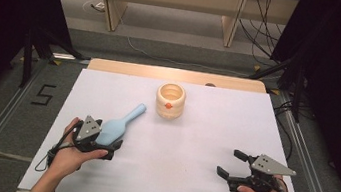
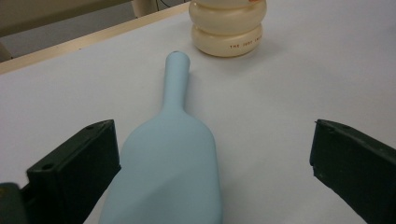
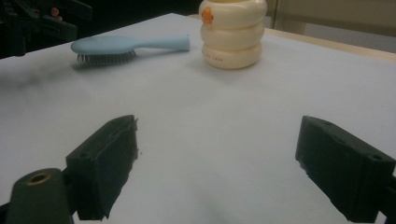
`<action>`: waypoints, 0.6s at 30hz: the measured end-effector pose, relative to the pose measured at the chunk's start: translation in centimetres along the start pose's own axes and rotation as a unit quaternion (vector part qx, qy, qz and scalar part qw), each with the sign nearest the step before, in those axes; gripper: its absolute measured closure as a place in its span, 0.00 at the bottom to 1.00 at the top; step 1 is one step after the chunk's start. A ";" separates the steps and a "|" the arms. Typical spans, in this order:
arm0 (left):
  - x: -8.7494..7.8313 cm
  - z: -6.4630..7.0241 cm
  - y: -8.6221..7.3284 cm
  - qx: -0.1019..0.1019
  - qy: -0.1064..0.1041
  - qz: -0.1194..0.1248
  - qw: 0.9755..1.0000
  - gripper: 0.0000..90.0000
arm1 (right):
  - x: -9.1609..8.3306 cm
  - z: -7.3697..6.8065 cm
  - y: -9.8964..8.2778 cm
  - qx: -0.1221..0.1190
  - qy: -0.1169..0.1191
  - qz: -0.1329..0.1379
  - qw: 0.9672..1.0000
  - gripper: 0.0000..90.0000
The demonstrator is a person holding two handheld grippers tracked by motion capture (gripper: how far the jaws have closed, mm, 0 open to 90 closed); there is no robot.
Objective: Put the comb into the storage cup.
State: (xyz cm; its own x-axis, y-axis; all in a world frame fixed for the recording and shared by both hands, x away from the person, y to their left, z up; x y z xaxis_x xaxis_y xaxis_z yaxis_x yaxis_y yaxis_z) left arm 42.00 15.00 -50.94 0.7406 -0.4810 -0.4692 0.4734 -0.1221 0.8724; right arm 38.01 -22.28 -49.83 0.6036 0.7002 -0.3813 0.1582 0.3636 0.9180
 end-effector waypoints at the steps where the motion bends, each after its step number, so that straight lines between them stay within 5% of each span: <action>1: 0.0 0.0 0.0 0.000 0.000 0.000 1.000 0.01 | 0.0 0.0 0.0 -0.001 -0.001 -0.001 1.000 0.15; 7: -0.1 -0.2 0.1 -0.009 0.006 0.001 1.000 0.09 | 0.0 0.0 0.1 0.001 -0.002 0.000 1.000 0.15; 11: 0.0 -1.8 1.6 -0.061 0.064 0.009 0.996 0.41 | 0.1 0.2 0.1 0.004 -0.006 0.000 1.000 0.16; 15: 0.9 -2.5 2.5 -0.090 0.086 -0.001 0.992 0.88 | 0.2 0.4 0.1 0.007 -0.009 0.001 1.000 0.17; 18: 2.8 -2.6 3.6 -0.096 0.094 -0.023 0.991 1.00 | 0.2 0.4 0.2 0.007 -0.008 0.002 1.000 0.17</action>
State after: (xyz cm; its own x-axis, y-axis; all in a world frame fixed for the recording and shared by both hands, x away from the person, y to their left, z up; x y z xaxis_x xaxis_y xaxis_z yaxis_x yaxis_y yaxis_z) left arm 46.96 15.45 -49.47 0.7834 -0.3064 -0.5407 0.5770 0.0353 0.8160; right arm 38.50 -22.31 -49.72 0.6169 0.6919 -0.3752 0.1654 0.3521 0.9212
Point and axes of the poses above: each handheld gripper's, and its own axes: x roughly forward along the jaws, y roughly out of its top, z roughly to its right, the point moved 10 cm from there along x, roughly forward along the jaws, and after that the axes turned 11 degrees about -x, right-handed, at the moved point
